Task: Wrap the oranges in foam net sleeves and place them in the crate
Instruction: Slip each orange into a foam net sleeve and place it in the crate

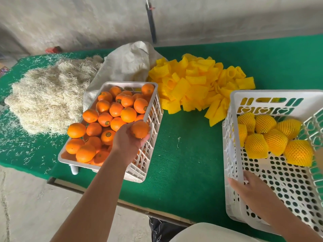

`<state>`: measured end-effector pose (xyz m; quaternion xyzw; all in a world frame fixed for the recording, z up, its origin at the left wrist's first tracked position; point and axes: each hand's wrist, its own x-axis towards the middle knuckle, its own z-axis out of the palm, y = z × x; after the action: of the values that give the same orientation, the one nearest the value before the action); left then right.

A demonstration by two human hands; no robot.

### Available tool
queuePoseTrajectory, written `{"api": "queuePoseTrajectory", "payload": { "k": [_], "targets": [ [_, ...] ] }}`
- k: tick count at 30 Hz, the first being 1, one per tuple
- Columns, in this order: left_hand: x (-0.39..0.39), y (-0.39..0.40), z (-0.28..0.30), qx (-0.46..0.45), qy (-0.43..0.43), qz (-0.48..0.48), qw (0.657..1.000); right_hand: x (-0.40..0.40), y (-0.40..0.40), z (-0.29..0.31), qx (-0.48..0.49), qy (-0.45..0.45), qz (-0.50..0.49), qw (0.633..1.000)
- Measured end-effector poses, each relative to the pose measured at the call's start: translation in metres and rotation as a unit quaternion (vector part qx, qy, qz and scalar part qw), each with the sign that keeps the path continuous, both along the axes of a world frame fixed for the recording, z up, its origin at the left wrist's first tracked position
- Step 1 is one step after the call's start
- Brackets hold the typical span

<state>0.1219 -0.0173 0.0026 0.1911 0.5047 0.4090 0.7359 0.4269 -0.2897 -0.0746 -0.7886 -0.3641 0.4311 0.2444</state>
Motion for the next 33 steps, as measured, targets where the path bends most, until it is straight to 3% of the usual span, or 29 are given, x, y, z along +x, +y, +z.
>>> {"api": "queuePoseTrajectory", "payload": {
  "k": [2,6,12,16,20,24,26,28,31,33],
  "targets": [
    [0.011,0.001,-0.001,-0.012,-0.047,-0.039,0.998,0.0,0.0,0.0,0.001,0.004,-0.006,1.0],
    [0.021,0.007,-0.02,0.012,-0.011,-0.105,0.994,-0.001,0.0,-0.004,-0.014,-0.015,-0.012,1.0],
    [0.018,0.02,-0.041,-0.038,-0.096,-0.184,0.977,-0.007,0.002,0.0,-0.032,-0.012,-0.033,0.999],
    [0.013,0.033,-0.045,-0.06,-0.198,-0.207,0.956,-0.01,0.004,0.005,-0.069,-0.022,-0.052,0.996],
    [0.013,0.044,-0.051,-0.066,-0.186,-0.206,0.958,-0.013,0.008,0.011,-0.125,-0.04,-0.058,0.99],
    [0.02,0.044,-0.056,-0.051,-0.12,-0.264,0.956,-0.006,0.034,0.038,-0.241,-0.11,0.06,0.962],
    [0.02,0.045,-0.061,-0.052,-0.107,-0.27,0.956,0.006,0.057,0.064,-0.354,-0.169,0.174,0.903],
    [0.018,0.046,-0.064,-0.055,-0.105,-0.267,0.956,0.018,0.083,0.084,-0.408,-0.234,0.229,0.852],
    [0.017,0.047,-0.068,-0.057,-0.113,-0.266,0.955,0.018,0.142,0.104,-0.353,-0.289,0.221,0.862],
    [0.015,0.046,-0.069,-0.063,-0.128,-0.268,0.953,0.016,0.19,0.1,-0.268,-0.342,0.229,0.871]
  ]
}}
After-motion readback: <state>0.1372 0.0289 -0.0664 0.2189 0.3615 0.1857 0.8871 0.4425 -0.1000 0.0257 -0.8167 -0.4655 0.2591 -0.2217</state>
